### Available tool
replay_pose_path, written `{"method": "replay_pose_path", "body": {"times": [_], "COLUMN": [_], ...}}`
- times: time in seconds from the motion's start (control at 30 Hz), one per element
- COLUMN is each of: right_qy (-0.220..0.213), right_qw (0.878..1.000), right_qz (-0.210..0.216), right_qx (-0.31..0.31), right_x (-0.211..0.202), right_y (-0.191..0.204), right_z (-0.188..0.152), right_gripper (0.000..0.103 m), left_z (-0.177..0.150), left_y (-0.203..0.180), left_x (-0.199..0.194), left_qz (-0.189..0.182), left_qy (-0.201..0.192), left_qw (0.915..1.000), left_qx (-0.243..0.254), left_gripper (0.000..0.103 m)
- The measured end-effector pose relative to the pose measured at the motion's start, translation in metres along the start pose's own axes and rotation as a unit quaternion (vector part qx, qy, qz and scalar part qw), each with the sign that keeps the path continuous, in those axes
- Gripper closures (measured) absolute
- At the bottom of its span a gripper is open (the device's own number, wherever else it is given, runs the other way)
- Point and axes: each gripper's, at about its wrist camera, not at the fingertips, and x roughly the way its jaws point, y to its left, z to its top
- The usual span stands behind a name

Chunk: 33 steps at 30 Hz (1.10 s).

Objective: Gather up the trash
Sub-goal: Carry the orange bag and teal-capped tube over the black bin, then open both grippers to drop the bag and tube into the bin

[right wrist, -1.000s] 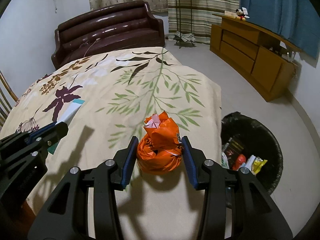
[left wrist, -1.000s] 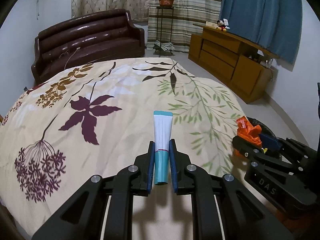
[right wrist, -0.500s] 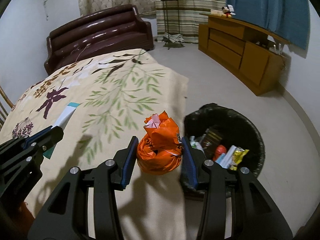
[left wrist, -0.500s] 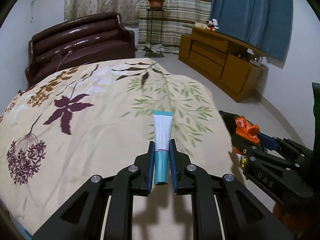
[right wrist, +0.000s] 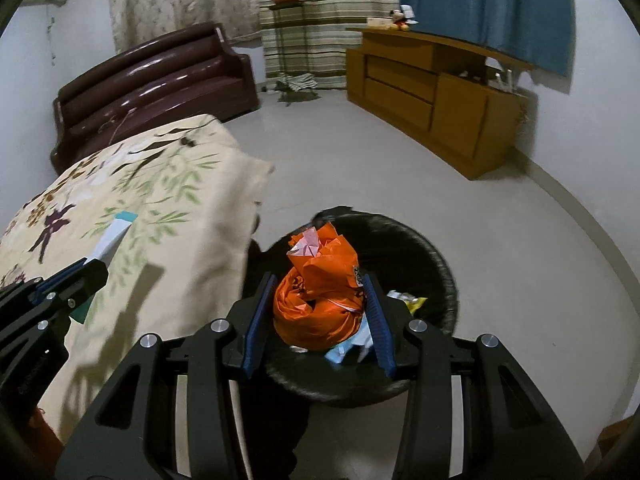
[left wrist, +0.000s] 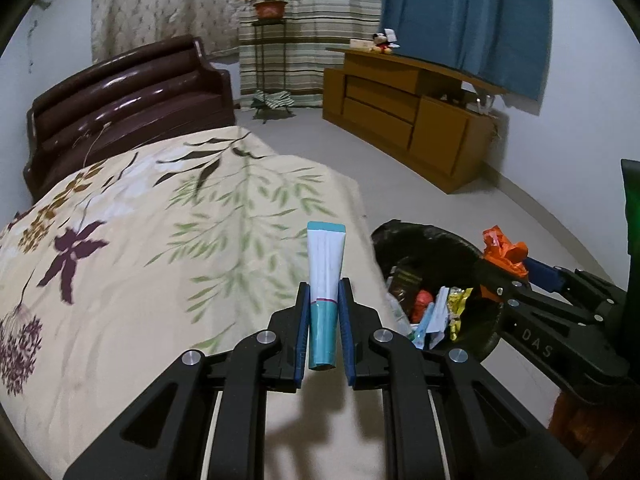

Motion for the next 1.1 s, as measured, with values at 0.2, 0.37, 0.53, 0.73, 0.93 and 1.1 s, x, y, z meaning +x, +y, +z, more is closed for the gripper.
{"method": "replay_pose_path", "body": {"times": [0.2, 0.37, 0.53, 0.73, 0.93, 1.1], "right_qy": [-0.002, -0.006, -0.012, -0.014, -0.011, -0.011], "right_qw": [1.0, 0.999, 0.999, 0.999, 0.998, 0.998], "right_qz": [-0.017, -0.026, -0.032, -0.036, -0.039, -0.041], "right_qx": [0.015, 0.021, 0.027, 0.034, 0.043, 0.044], "right_x": [0.01, 0.017, 0.024, 0.034, 0.044, 0.049], "right_y": [-0.023, -0.035, -0.042, -0.048, -0.054, -0.056], "right_z": [0.006, 0.012, 0.018, 0.021, 0.023, 0.023], "right_gripper": [0.06, 0.06, 0.06, 0.06, 0.06, 0.057], "left_z": [0.01, 0.02, 0.028, 0.031, 0.034, 0.033], "left_y": [-0.022, -0.036, -0.049, -0.059, -0.061, -0.064], "left_x": [0.019, 0.033, 0.046, 0.059, 0.063, 0.065], "left_qz": [-0.006, -0.008, -0.008, -0.004, 0.001, 0.004], "left_qy": [0.0, -0.004, -0.005, 0.004, 0.01, 0.018], "left_qw": [0.9998, 0.9996, 0.9995, 0.9995, 0.9995, 0.9994], "left_qx": [0.019, 0.026, 0.029, 0.032, 0.03, 0.031], "left_gripper": [0.088, 0.088, 0.088, 0.088, 0.088, 0.079]}}
